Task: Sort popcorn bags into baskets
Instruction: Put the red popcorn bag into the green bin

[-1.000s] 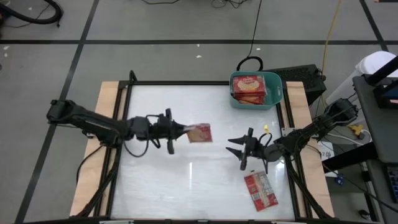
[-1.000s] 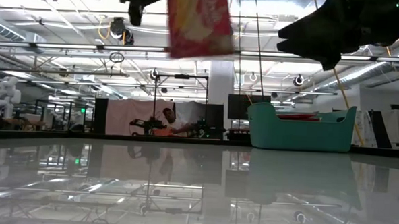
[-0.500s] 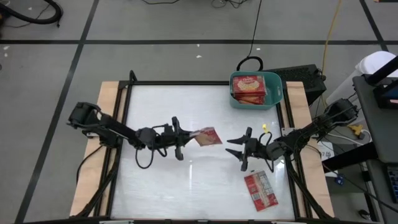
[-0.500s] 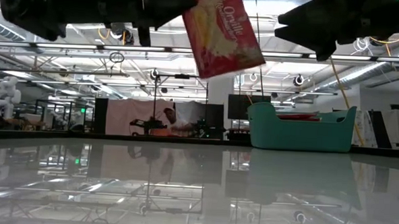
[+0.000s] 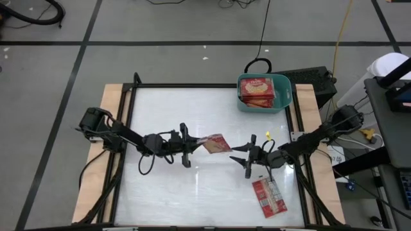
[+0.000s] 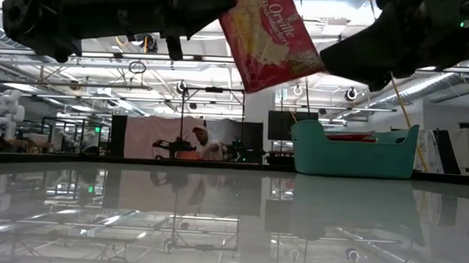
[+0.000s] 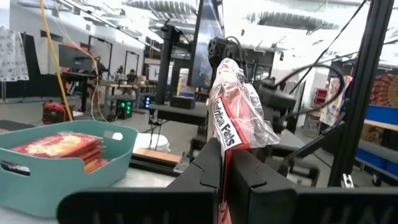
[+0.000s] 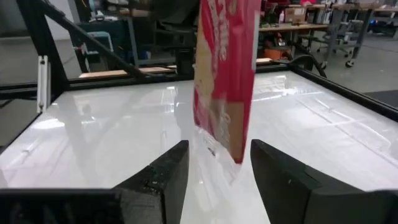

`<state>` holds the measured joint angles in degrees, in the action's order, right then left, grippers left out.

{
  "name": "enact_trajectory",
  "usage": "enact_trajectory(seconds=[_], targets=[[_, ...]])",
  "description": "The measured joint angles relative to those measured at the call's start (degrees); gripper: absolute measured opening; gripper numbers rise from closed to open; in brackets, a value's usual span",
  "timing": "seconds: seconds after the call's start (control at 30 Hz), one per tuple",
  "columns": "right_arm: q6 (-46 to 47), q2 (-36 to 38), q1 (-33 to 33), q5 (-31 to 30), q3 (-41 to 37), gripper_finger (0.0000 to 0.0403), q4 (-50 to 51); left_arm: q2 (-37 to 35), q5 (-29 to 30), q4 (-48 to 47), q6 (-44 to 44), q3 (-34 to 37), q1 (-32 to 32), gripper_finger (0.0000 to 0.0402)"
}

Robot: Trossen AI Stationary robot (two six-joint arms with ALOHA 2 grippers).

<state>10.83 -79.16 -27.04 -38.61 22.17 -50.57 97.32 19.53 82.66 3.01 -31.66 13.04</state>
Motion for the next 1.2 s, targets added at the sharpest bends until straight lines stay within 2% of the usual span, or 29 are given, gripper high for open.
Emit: enact_trajectory(seconds=[0.17,0.3,0.63,0.77,0.9,1.0,1.2], targets=[[-2.31,-4.6,1.16,0.07,0.0,0.0166,-9.27,0.0,-0.09,0.38,-0.3,-0.03,0.02,0.0006],[-5.06,-7.62,2.55,4.54,0.0,0.0147,-16.83,0.0,-1.85,0.32,-0.77,-0.71,0.02,0.0006],[-6.01,-8.56,3.34,7.34,0.0,0.0012,-16.63,-0.09,-3.05,-1.68,-2.48,-1.79,0.71,0.001],[-5.34,-8.19,3.32,7.48,-0.04,0.0016,-12.96,-0.13,-3.02,-4.96,-1.63,-1.79,1.3,0.0011],[-3.04,-4.89,3.06,8.86,-0.04,0.0014,-4.88,-0.09,-3.06,-7.64,-1.28,-1.79,1.92,0.0022],[-0.8,0.57,2.9,9.37,-0.02,0.0005,5.1,0.02,-3.06,-9.33,-0.02,-1.77,2.28,0.0048],[5.97,14.62,2.86,15.26,-0.02,0.0004,28.03,0.02,-2.92,-9.72,1.69,-1.77,2.47,0.0116]])
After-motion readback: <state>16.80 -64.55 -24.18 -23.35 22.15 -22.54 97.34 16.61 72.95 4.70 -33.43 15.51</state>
